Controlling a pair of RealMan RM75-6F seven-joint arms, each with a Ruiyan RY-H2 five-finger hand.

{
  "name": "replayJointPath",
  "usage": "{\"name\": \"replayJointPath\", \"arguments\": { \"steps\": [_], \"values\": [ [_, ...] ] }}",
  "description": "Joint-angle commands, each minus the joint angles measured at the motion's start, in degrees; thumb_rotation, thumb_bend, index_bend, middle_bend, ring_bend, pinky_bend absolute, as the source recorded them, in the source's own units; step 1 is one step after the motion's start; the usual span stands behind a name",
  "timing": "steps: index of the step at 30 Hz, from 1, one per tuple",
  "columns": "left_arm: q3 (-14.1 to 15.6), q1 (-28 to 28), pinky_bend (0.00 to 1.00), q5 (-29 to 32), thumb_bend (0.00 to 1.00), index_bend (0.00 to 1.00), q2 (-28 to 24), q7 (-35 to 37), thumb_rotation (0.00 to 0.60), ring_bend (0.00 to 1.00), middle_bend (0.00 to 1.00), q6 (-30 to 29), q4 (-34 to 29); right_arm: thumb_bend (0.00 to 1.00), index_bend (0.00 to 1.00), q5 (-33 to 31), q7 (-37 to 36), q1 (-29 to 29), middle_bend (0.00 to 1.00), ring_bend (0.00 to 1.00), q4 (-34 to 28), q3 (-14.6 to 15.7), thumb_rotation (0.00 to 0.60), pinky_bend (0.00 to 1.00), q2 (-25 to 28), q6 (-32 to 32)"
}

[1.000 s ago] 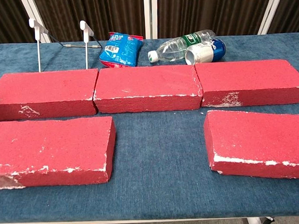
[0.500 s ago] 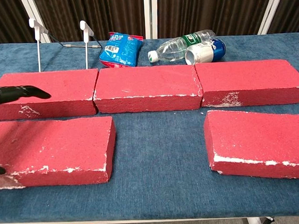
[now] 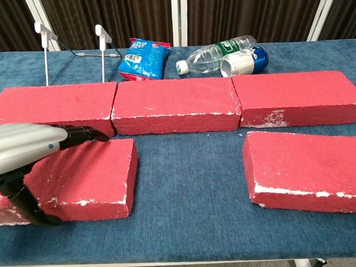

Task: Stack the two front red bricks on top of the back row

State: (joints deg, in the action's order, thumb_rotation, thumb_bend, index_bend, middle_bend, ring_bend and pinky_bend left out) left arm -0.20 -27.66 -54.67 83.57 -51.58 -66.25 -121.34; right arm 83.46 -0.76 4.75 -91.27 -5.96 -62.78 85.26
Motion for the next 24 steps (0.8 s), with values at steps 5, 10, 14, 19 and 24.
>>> {"name": "replayJointPath", "arguments": {
  "steps": [5, 10, 14, 19, 24],
  "values": [
    [-0.41, -1.07, 0.01, 1.91, 0.00, 0.05, 1.39, -0.47, 0.600, 0.00, 0.01, -3.87, 0.13, 0.18, 0.00, -0.16, -0.19, 0.01, 0.00, 0.00, 0.46, -0.05, 0.600, 0.00, -0.26, -0.12],
    [-0.33, -2.34, 0.00, 5.03, 0.00, 0.05, 0.56, -0.34, 0.600, 0.00, 0.01, -3.49, -0.12, 0.18, 0.00, -0.15, 0.10, 0.06, 0.00, 0.00, 0.37, -0.03, 0.600, 0.00, -0.39, -0.18],
    [-0.78, -3.37, 0.00, 6.74, 0.00, 0.05, 0.34, 0.13, 0.600, 0.00, 0.01, -3.46, 0.34, 0.18, 0.00, -0.30, 0.22, 0.04, 0.00, 0.00, 0.35, -0.08, 0.600, 0.00, -0.39, -0.19],
    [-0.82, -4.44, 0.00, 8.60, 0.00, 0.05, 0.27, 0.60, 0.600, 0.07, 0.01, -3.65, 0.87, 0.18, 0.00, -0.55, 0.11, -0.04, 0.00, 0.00, 0.43, -0.23, 0.600, 0.00, -0.34, -0.09],
    [-0.32, -5.42, 0.00, 10.43, 0.00, 0.05, 0.11, 0.56, 0.600, 0.11, 0.04, -3.80, 0.91, 0.18, 0.00, -0.60, 0.00, -0.06, 0.00, 0.00, 0.50, -0.38, 0.600, 0.00, -0.37, 0.07]
  ]
}}
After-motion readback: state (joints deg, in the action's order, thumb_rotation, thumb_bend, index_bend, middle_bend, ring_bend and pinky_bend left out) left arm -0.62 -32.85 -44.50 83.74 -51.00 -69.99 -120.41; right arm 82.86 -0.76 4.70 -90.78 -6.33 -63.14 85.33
